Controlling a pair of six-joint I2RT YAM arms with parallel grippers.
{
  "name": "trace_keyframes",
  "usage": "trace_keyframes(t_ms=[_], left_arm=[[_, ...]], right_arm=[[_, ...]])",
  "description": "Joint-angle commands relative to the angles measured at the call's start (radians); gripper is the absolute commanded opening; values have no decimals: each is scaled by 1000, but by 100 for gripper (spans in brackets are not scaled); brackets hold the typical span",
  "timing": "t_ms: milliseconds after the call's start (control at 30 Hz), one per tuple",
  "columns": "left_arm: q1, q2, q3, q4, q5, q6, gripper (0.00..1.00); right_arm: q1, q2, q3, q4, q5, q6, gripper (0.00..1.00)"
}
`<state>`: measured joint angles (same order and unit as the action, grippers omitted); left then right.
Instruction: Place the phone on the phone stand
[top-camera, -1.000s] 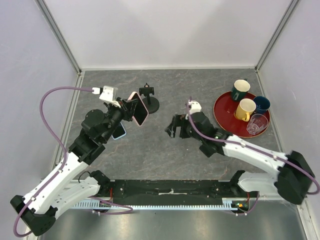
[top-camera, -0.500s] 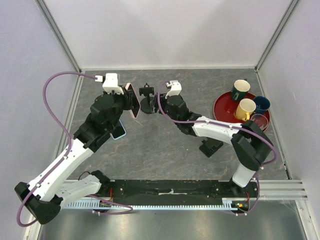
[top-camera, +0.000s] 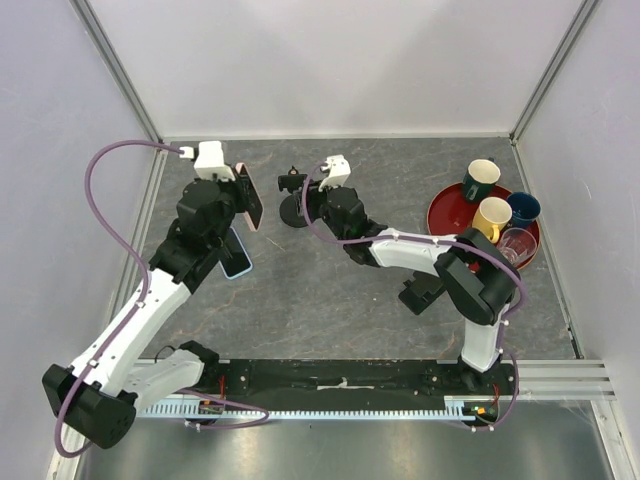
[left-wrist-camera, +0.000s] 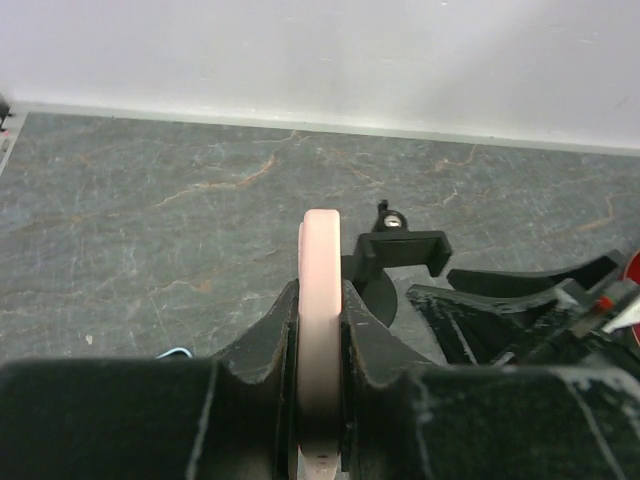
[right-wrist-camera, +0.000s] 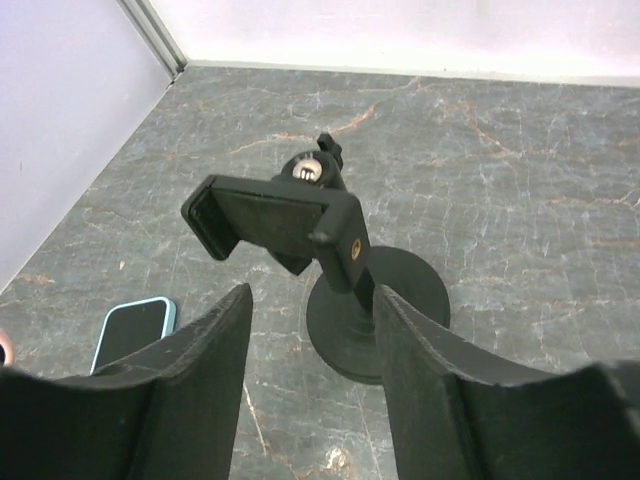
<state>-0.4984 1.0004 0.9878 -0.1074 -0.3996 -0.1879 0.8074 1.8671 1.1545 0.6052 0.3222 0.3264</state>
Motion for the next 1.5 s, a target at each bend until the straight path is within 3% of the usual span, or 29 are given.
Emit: trace_keyframes(t_ms=[0,67,600,767,1133,1200,1300,1467], left_arm=[[112,-40,3,72,137,-142,2],[133,-45,-1,68,160,-166,2],[135,-42,-23,78,195,-206,2],[136,-34,-24,75,209,-219,2],[136,-20,-29,75,226,-237,2],[136,-17,-29,75,234,-239,2],[136,-14,-31,75,235,-240,2],[136,-23,-31,78,257,-225,2]], right_arm=[[-5,20,79,44,-5,-29,54],[-5,39,99,41,20,-26,49],[-4,83,126,36,100,-128,40],[-7,81,125,42,100,-138,32],[-7,66,128,30,101,-155,31],[-8,64,129,27,98,-164,27],[-8,58,120,27,106,-165,6],[-10,37,102,27,87,-170,0]])
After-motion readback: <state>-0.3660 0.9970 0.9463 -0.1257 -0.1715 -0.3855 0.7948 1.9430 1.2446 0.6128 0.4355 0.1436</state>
